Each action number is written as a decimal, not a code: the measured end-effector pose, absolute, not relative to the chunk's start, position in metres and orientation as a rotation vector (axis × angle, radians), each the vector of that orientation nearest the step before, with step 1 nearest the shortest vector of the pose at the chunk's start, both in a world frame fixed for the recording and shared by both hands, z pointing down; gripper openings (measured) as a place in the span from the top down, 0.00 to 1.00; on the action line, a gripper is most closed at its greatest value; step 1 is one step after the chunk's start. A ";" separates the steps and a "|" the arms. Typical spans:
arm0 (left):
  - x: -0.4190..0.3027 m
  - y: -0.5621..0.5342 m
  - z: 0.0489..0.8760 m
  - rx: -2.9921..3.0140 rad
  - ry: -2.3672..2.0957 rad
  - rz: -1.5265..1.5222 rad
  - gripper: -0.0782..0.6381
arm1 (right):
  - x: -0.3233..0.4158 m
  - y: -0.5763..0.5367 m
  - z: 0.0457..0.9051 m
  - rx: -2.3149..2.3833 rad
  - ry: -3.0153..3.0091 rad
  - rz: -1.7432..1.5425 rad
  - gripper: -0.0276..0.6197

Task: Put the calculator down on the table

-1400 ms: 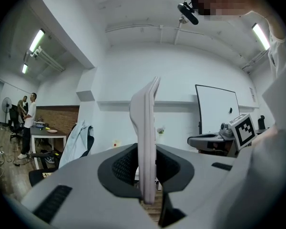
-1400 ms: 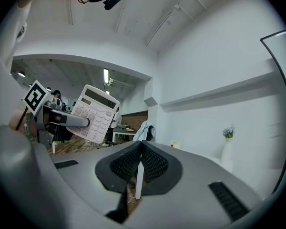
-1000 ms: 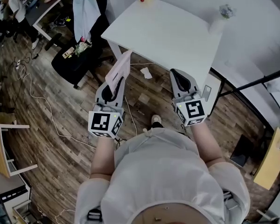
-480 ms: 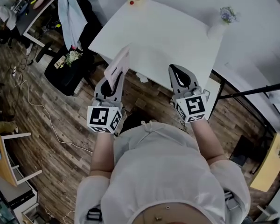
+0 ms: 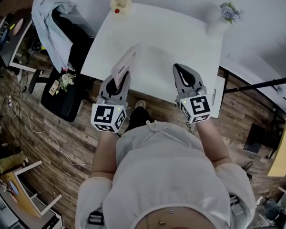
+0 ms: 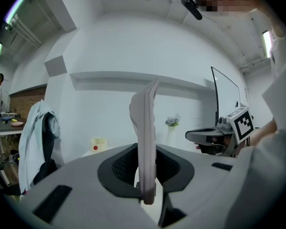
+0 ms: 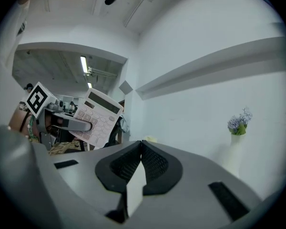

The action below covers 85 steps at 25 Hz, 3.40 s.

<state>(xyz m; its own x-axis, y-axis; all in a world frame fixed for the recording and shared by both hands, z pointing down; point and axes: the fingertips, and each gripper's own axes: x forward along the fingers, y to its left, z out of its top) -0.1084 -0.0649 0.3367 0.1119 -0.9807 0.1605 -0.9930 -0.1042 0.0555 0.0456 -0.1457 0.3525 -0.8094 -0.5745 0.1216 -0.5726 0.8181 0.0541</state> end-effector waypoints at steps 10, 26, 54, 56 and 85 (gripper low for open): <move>-0.150 -0.164 0.373 2.348 -1.674 0.189 0.78 | 0.012 -0.217 0.383 1.157 -2.715 0.087 0.95; -0.142 -0.224 0.521 2.259 -1.169 0.370 0.78 | -0.013 -0.264 0.475 1.299 -2.533 0.274 0.95; -0.184 -0.261 0.588 2.114 -1.171 0.348 0.66 | -0.043 -0.280 0.525 1.272 -2.453 0.375 0.95; -0.188 -0.262 0.591 2.108 -1.193 0.366 0.63 | -0.045 -0.280 0.528 1.263 -2.452 0.378 0.95; -0.199 -0.265 0.467 2.458 -1.463 0.456 0.56 | -0.042 -0.268 0.450 1.375 -2.557 0.149 0.95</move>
